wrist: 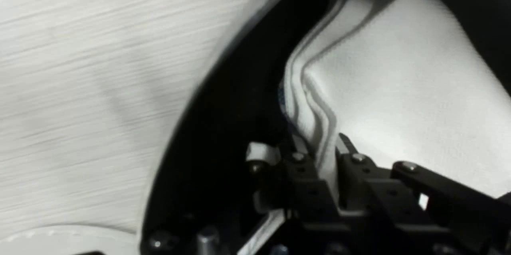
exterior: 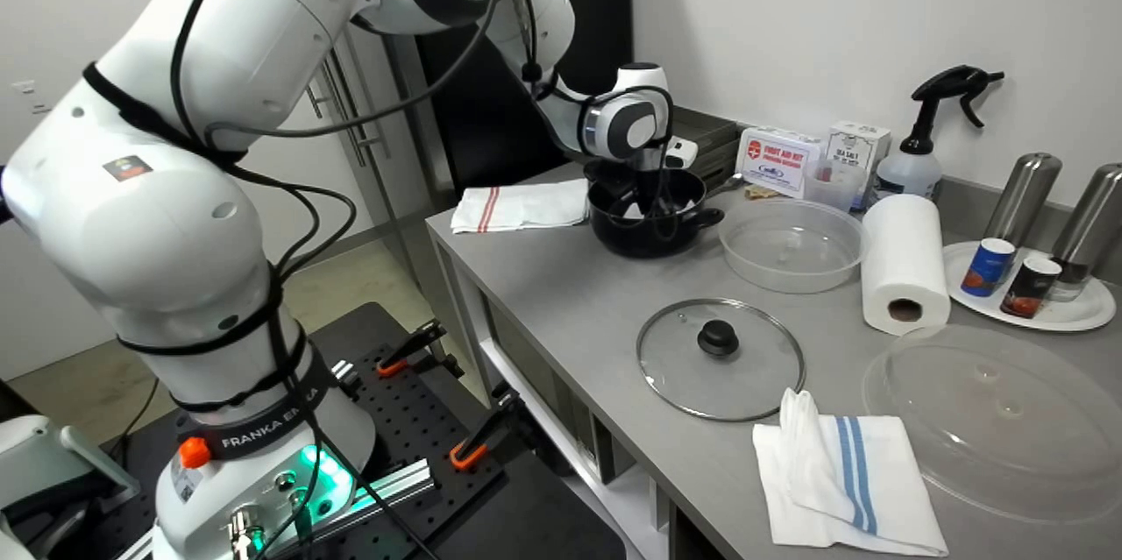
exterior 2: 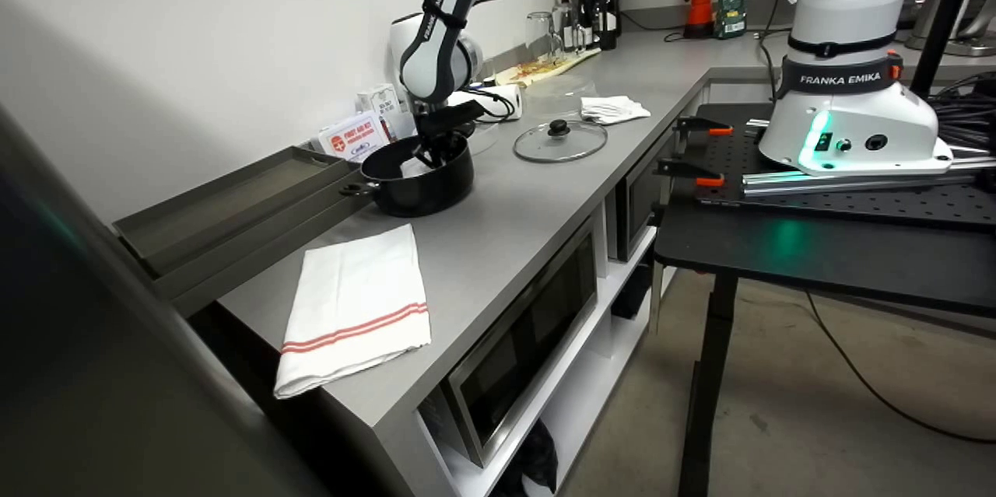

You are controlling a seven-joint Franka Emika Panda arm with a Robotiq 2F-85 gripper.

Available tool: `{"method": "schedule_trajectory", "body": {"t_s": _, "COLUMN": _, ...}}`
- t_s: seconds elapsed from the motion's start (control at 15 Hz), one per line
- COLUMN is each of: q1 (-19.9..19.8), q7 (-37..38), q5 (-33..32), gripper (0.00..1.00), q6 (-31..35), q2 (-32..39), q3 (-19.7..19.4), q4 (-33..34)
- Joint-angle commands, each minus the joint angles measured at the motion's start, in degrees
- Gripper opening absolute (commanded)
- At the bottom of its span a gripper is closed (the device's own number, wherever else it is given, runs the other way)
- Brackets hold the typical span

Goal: Pick up the cloth from the counter and wipe the pot

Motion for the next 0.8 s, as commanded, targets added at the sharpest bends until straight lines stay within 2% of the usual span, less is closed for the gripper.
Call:
{"method": "schedule_trajectory", "body": {"t_s": 0.0, "q1": 1.8, "q7": 2.2, "q5": -0.85, "gripper": 0.04, "q6": 2.9, "q2": -2.76, "q3": -1.76, "q4": -4.71}}
{"method": "schedule_trajectory", "body": {"t_s": 0.73, "q1": 5.17, "q7": -0.71, "q5": -1.81, "gripper": 0.04, "q6": 1.81, "q2": -8.8, "q3": 1.64, "q4": -12.8}}
